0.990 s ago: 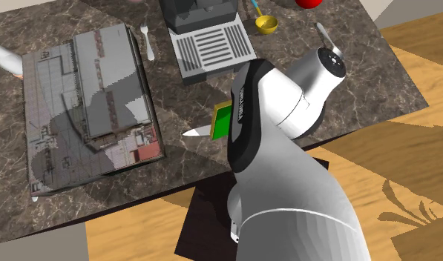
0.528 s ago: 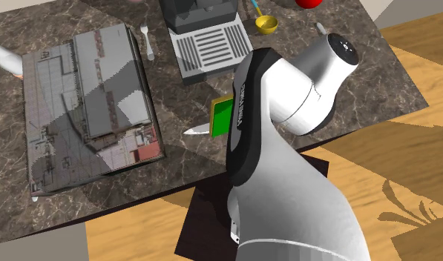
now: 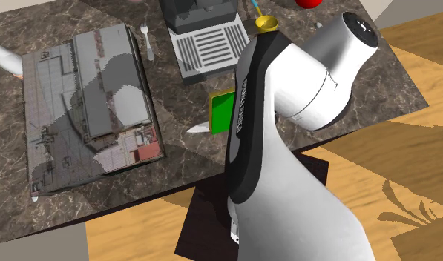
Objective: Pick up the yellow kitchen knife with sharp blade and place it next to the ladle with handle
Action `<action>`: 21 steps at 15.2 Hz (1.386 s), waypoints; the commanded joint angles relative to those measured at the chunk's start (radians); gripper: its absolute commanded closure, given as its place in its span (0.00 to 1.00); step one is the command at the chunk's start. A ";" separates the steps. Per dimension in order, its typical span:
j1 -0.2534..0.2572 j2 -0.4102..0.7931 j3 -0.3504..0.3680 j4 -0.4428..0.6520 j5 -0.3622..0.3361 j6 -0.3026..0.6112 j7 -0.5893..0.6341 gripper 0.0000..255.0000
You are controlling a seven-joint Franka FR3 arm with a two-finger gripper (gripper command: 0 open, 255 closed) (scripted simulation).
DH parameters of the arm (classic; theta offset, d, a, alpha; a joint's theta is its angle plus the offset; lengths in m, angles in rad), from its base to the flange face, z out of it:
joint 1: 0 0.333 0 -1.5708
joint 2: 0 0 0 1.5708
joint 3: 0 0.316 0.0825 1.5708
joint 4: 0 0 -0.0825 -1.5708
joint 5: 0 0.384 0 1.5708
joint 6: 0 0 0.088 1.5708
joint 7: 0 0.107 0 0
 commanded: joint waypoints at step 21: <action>-0.134 0.612 -0.004 0.550 -0.151 0.060 -0.010 1.00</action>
